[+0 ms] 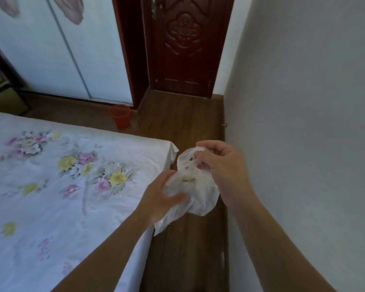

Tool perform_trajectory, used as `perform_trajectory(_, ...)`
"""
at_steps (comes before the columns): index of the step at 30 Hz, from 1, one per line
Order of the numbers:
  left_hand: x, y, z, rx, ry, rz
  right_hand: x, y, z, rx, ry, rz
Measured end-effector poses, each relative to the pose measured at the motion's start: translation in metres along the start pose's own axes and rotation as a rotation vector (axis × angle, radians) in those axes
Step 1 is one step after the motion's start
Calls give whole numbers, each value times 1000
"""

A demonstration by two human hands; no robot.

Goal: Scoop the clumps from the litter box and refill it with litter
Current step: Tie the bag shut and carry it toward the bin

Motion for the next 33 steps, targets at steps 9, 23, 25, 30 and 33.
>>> perform_trajectory(9,186,62,-38,-74,69,225,219,-77,-80,-96,49,-169)
perform_trajectory(23,544,192,-110,-91,106,402,571,-229,-224,-111,98,-432)
perform_trajectory(25,592,209,-127,-115,111,456,623,-254,-235,-123,92,-492)
perform_trajectory(30,703,245,-170,-120,103,597,753,-321,-256,-193,92,-634)
perform_trajectory(33,758,271,-199,-104,137,678,817,-365,-269,-236,74,-730)
Point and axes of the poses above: each hand's wrist, its own x-axis towards the middle knuckle, its own y-axis out of the back of the hand, z = x × y, the point moved 9 cm from there along x, towards the middle knuckle, and after that the axes turned 11 degrees about -y, right-handed, at the moved point
